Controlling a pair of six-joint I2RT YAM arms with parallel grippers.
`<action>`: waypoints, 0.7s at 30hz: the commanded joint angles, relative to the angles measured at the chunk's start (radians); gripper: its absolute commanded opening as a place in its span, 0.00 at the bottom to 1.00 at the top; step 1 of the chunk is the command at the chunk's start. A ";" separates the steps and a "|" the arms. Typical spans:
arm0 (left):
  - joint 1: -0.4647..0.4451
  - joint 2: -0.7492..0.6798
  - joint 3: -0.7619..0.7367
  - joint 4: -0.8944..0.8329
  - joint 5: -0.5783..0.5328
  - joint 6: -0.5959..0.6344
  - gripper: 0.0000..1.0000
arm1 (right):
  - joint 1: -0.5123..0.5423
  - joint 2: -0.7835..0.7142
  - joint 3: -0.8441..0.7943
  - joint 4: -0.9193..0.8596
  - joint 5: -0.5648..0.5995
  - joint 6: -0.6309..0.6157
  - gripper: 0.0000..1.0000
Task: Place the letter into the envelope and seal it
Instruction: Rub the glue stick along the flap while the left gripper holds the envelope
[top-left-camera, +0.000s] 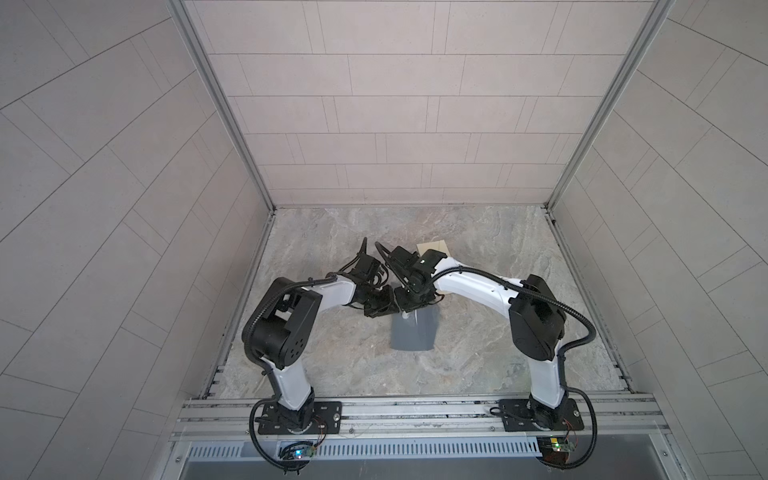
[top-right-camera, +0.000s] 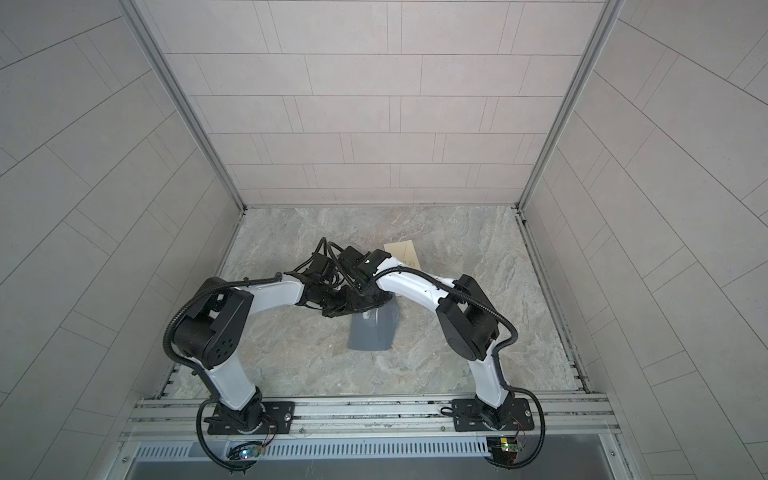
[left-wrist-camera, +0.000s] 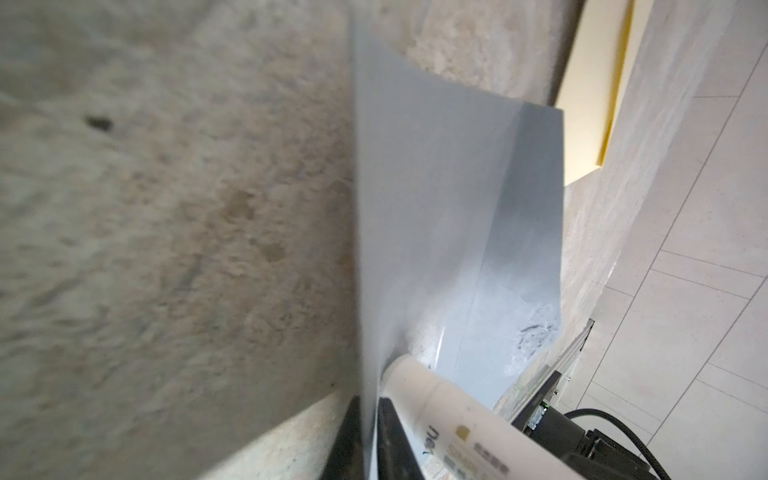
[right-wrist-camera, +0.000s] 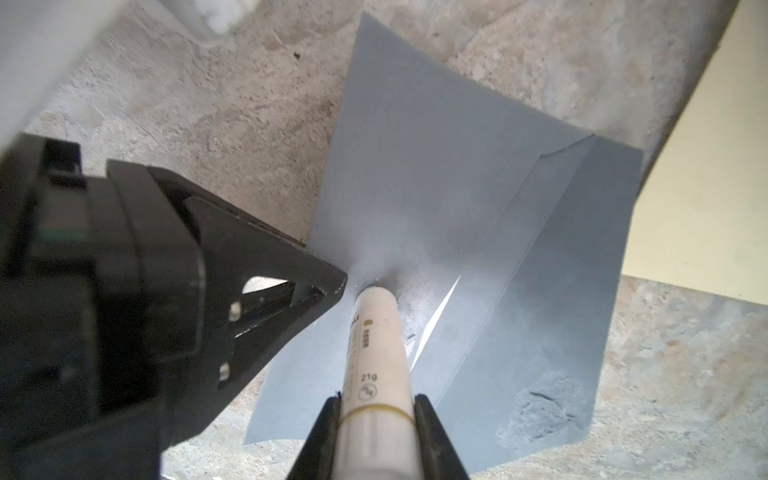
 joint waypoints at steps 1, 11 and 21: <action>-0.004 0.052 0.050 -0.019 -0.017 0.000 0.03 | 0.013 0.061 -0.029 0.007 0.009 0.013 0.00; -0.004 0.047 0.074 -0.136 -0.119 0.017 0.00 | 0.035 0.101 0.020 -0.121 0.270 0.057 0.00; 0.004 0.044 0.077 -0.175 -0.143 0.019 0.00 | 0.021 0.089 -0.033 -0.135 0.351 0.078 0.00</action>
